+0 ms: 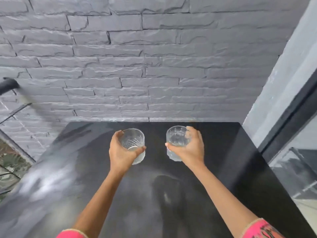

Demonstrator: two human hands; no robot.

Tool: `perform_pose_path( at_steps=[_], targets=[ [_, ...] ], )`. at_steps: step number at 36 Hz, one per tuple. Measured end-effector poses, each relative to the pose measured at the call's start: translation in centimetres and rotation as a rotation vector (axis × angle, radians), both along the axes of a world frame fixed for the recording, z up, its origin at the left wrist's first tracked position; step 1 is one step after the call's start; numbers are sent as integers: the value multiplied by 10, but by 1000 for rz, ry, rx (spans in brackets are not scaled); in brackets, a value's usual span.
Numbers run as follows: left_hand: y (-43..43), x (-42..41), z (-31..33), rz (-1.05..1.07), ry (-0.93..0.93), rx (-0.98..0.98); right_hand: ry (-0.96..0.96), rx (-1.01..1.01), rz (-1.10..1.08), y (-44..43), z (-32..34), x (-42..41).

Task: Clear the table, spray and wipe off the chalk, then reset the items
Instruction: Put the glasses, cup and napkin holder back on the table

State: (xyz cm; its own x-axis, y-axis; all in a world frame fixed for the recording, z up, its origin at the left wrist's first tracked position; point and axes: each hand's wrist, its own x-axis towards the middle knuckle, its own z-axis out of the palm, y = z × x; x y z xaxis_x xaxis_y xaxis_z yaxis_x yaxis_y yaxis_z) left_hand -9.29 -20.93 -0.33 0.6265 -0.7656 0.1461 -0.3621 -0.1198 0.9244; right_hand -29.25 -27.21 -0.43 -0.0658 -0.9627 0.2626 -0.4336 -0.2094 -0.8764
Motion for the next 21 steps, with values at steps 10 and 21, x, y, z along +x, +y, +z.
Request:
perform_pose_path(
  at_steps=[10,21],
  targets=[
    [-49,34,-73,-61,44,156,59,223,-44,-39,-80,20],
    [-75,49,-119,-126,41,206,69,280,-86,-61,-127,37]
  ],
)
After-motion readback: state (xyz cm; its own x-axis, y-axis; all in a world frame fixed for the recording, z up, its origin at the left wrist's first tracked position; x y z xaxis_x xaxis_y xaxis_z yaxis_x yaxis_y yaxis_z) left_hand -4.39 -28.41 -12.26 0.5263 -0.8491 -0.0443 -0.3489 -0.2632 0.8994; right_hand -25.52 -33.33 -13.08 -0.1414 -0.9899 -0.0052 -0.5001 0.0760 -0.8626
